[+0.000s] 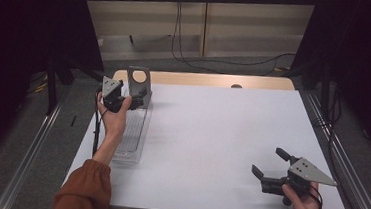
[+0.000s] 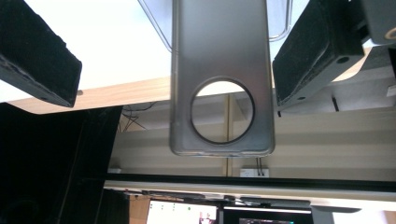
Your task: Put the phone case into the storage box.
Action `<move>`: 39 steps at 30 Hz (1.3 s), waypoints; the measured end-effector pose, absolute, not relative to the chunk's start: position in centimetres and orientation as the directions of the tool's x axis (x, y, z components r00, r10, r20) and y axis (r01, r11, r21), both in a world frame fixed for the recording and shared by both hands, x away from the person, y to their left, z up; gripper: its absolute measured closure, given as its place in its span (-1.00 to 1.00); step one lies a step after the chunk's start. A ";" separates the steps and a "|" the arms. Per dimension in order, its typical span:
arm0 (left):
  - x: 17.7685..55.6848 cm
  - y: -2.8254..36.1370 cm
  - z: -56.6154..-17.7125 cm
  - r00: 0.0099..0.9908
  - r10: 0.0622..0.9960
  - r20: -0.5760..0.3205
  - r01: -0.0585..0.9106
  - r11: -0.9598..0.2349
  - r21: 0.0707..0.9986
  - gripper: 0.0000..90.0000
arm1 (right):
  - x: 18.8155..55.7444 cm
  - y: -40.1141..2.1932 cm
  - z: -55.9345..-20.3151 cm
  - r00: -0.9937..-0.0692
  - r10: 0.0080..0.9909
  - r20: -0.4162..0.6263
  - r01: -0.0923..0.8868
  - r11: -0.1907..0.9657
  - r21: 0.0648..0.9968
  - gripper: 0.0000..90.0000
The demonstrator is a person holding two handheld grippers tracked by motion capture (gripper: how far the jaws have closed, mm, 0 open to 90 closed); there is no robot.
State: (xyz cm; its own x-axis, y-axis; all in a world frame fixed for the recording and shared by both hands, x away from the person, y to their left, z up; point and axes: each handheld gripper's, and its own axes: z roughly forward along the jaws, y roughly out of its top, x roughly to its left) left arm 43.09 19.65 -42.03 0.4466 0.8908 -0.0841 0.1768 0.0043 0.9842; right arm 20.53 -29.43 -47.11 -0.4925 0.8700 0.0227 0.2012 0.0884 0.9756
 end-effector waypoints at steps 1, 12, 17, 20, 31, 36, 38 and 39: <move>42.8 19.6 -42.0 0.456 0.886 -0.080 0.170 0.002 0.986 -0.97 | 20.5 -29.4 -47.1 -0.494 0.869 0.020 0.202 0.092 0.975 -1.00; 40.5 19.7 -41.3 0.514 0.853 -0.090 0.145 0.017 0.989 -0.96 | 20.5 -29.4 -47.0 -0.483 0.875 0.018 0.198 0.089 0.976 -1.00; 39.3 19.8 -41.2 0.530 0.844 -0.088 0.139 0.015 0.990 -0.96 | 20.5 -29.4 -47.0 -0.485 0.874 0.013 0.194 0.093 0.977 -1.00; 38.6 20.2 -41.1 0.540 0.837 -0.090 0.129 0.023 0.991 -0.96 | 20.5 -29.4 -47.0 -0.485 0.874 0.011 0.194 0.095 0.976 -1.00; 36.1 21.4 -40.6 0.542 0.834 -0.099 0.101 0.052 0.994 -0.96 | 20.5 -29.4 -46.9 -0.488 0.873 0.012 0.192 0.094 0.977 -1.00; 34.7 21.7 -40.6 0.555 0.827 -0.091 0.083 0.053 0.995 -0.96 | 20.5 -29.4 -46.9 -0.487 0.873 0.019 0.190 0.085 0.978 -1.00; 34.3 21.8 -40.7 0.565 0.821 -0.083 0.081 0.045 0.996 -0.96 | 20.5 -29.3 -46.9 -0.486 0.874 0.018 0.190 0.085 0.978 -1.00; 34.0 22.0 -40.7 0.566 0.821 -0.078 0.079 0.040 0.996 -0.96 | 20.5 -29.3 -46.9 -0.484 0.875 0.021 0.193 0.083 0.978 -1.00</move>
